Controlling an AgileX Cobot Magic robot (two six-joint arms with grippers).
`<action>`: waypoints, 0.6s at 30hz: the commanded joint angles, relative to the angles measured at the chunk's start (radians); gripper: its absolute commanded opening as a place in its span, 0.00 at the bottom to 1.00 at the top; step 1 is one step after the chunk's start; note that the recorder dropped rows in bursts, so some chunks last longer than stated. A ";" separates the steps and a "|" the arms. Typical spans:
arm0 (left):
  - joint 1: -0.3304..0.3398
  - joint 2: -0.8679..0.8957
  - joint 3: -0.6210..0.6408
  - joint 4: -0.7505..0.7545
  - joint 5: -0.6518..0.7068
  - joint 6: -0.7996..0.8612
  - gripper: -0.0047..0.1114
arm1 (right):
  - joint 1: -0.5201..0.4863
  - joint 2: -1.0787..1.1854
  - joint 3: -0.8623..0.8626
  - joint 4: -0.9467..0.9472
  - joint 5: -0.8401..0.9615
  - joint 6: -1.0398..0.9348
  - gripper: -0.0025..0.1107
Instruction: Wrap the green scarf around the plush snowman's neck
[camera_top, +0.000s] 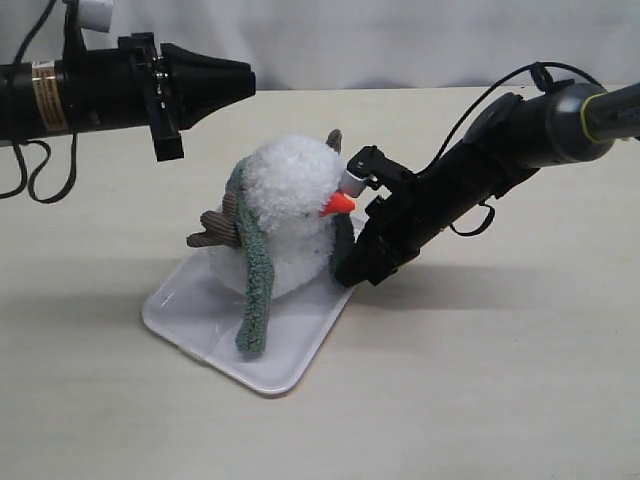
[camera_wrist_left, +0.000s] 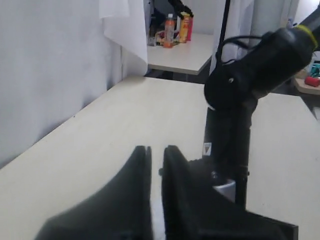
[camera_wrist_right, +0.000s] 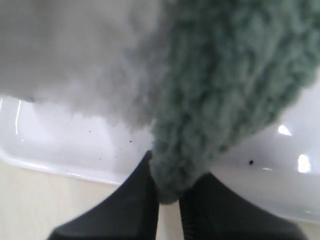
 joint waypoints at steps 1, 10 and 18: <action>-0.099 -0.019 -0.001 -0.045 0.169 0.028 0.04 | 0.001 -0.002 -0.007 0.004 -0.021 -0.015 0.15; -0.322 -0.017 -0.001 -0.231 0.654 0.287 0.04 | 0.001 -0.002 -0.007 0.004 -0.019 -0.017 0.15; -0.324 0.042 -0.001 -0.179 0.774 0.284 0.04 | 0.001 -0.002 -0.007 -0.002 -0.019 -0.020 0.15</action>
